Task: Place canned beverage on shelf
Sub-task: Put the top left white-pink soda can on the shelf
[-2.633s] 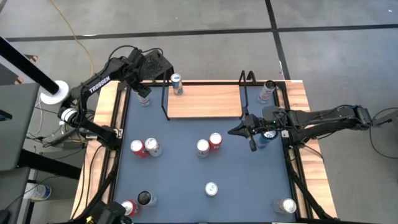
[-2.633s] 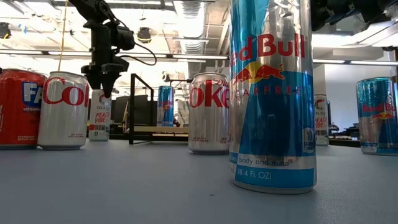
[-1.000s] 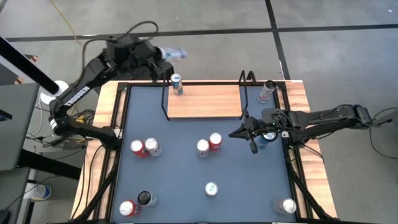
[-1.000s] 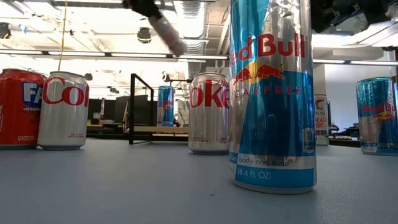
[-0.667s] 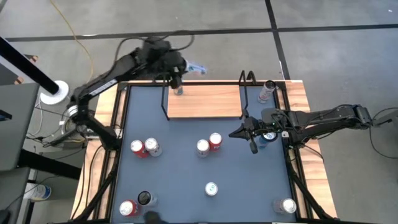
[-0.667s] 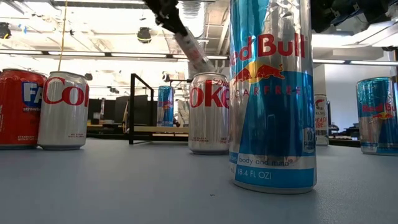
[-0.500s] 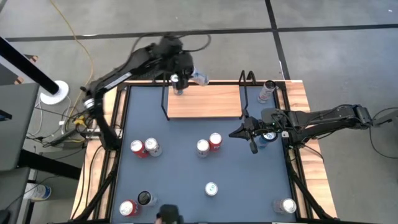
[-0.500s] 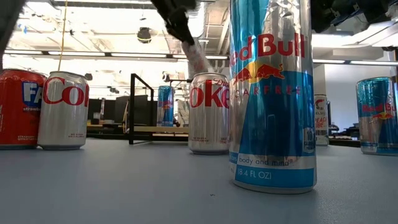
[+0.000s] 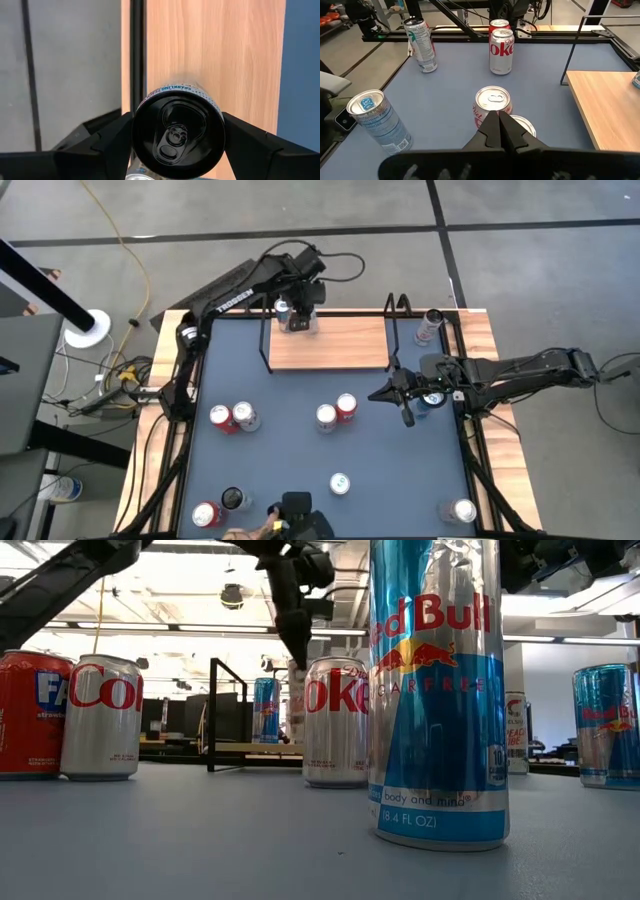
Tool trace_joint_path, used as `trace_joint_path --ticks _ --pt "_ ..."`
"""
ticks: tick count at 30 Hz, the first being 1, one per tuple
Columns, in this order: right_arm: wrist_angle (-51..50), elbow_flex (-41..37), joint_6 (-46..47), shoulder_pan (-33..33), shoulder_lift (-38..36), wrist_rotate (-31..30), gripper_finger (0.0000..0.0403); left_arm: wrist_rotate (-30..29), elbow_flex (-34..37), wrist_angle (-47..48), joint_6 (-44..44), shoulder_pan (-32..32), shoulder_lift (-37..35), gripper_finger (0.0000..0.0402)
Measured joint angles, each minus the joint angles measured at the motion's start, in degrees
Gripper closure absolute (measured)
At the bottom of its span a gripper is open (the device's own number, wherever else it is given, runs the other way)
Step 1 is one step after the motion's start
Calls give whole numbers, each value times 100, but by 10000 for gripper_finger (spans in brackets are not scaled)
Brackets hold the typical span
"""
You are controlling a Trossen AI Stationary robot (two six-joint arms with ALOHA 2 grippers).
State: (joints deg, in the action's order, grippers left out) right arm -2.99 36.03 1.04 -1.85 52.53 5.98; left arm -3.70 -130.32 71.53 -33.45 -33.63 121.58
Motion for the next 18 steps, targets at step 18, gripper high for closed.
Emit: trace_joint_path --ticks 18 --pt "0 0 -109 44 0 -4 403 330 24 190 11 -33 39 92"
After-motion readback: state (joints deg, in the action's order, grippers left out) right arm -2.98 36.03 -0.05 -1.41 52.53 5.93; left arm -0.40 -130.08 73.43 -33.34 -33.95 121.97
